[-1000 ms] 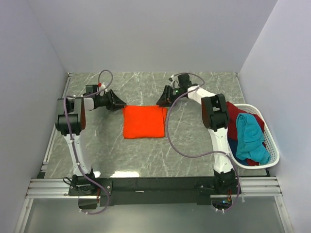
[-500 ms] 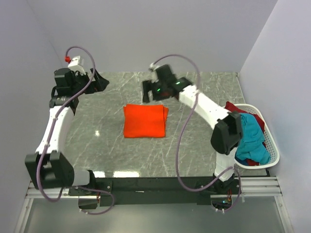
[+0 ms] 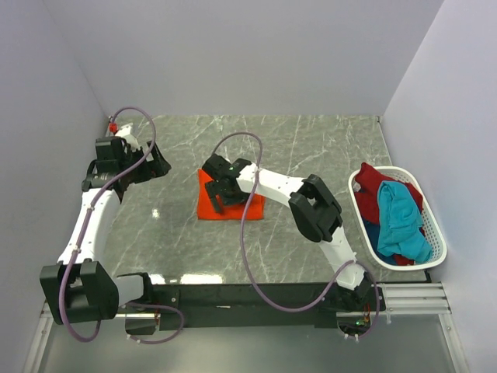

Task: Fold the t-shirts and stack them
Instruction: Neatly place the folded tshirt to the corner

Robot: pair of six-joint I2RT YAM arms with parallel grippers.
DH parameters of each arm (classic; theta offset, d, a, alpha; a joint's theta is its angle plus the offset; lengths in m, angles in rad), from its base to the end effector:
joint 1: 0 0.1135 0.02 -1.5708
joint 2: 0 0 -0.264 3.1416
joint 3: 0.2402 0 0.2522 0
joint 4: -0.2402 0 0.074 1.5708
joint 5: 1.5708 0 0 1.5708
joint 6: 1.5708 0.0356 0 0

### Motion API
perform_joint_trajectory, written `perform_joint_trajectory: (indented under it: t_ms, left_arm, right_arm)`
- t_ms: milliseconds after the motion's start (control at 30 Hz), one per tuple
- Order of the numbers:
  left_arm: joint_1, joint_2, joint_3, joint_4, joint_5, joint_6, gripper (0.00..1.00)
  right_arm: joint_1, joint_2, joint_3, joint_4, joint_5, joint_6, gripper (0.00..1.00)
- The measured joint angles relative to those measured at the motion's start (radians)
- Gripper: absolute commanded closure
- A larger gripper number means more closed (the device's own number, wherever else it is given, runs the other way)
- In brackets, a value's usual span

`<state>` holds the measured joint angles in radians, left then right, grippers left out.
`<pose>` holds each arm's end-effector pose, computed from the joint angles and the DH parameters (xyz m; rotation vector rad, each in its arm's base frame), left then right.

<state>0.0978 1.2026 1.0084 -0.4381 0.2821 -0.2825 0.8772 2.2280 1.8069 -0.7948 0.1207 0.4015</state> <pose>0.2639 0.0159 0.3075 -0.2601 2.1893 -0.4137 0.3021 0.3566 0.1746 -0.6260 2.7100 0.1627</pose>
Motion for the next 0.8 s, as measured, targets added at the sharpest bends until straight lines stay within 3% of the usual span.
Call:
perform_joint_trajectory:
  t_ms: [233,600,800]
  left_arm:
    - [0.001,-0.006,-0.005,-0.008,-0.011,0.013,0.01]
    - [0.005,0.074,0.050,-0.025,-0.009,0.016,0.01]
    - [0.006,0.091,0.072,-0.040,0.002,0.016,0.00]
  right_arm:
    - [-0.062,0.008,0.006,0.000,-0.032,-0.061,0.08]
    - [-0.498,0.008,0.026,-0.139,-0.125,-0.404,0.05]
    - [-0.608,0.086,0.156,-0.286,-0.100,-0.640,0.04]
